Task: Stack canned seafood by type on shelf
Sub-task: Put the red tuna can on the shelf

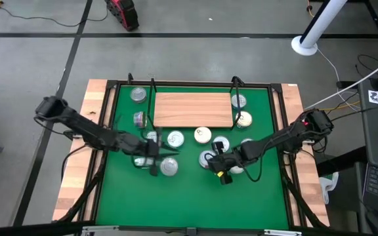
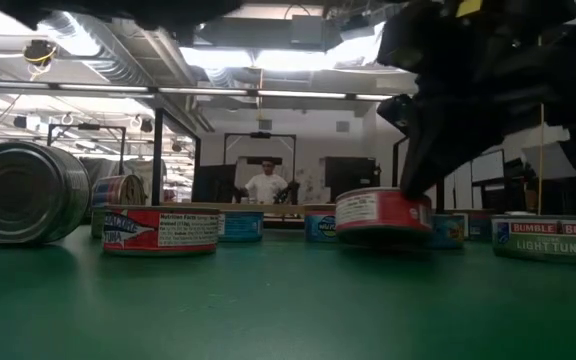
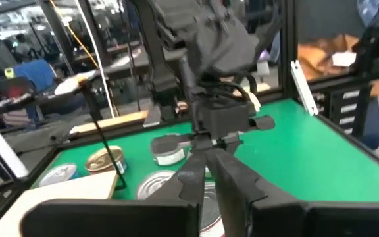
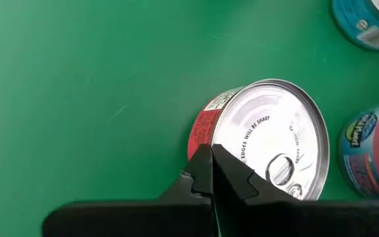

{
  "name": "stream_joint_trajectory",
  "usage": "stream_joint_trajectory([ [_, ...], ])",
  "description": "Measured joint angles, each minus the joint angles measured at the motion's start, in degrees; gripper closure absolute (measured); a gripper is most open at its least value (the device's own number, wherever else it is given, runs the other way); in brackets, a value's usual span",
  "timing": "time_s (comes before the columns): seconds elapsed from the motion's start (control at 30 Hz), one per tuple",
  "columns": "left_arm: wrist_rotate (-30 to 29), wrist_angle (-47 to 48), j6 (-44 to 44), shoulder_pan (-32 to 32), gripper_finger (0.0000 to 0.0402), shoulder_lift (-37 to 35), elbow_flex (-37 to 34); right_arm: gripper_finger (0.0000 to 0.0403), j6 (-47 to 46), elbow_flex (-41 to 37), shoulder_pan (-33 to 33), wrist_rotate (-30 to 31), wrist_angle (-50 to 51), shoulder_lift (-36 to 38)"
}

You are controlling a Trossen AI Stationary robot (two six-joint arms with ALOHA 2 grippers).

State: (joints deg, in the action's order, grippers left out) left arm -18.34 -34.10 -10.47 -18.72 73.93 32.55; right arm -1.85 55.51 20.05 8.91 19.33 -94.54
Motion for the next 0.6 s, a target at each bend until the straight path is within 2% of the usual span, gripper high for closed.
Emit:
stream_joint_trajectory([
  [0.17, -0.4, 0.7, -0.2, 0.0, 0.0308, 8.4, 5.2, 0.0403, -3.1, 0.0, -0.7, -1.1, -1.6, 0.0],
  [0.37, -0.6, 0.6, -4.6, 0.7, 0.0231, 16.3, 9.2, 0.0403, -4.2, 0.0, -1.0, -3.1, -5.7, 0.0],
  [0.6, -0.6, 0.7, -9.9, 1.0, 0.0186, 24.6, 11.9, 0.0403, -4.3, 0.0, -1.1, -3.3, -6.6, 0.0],
])
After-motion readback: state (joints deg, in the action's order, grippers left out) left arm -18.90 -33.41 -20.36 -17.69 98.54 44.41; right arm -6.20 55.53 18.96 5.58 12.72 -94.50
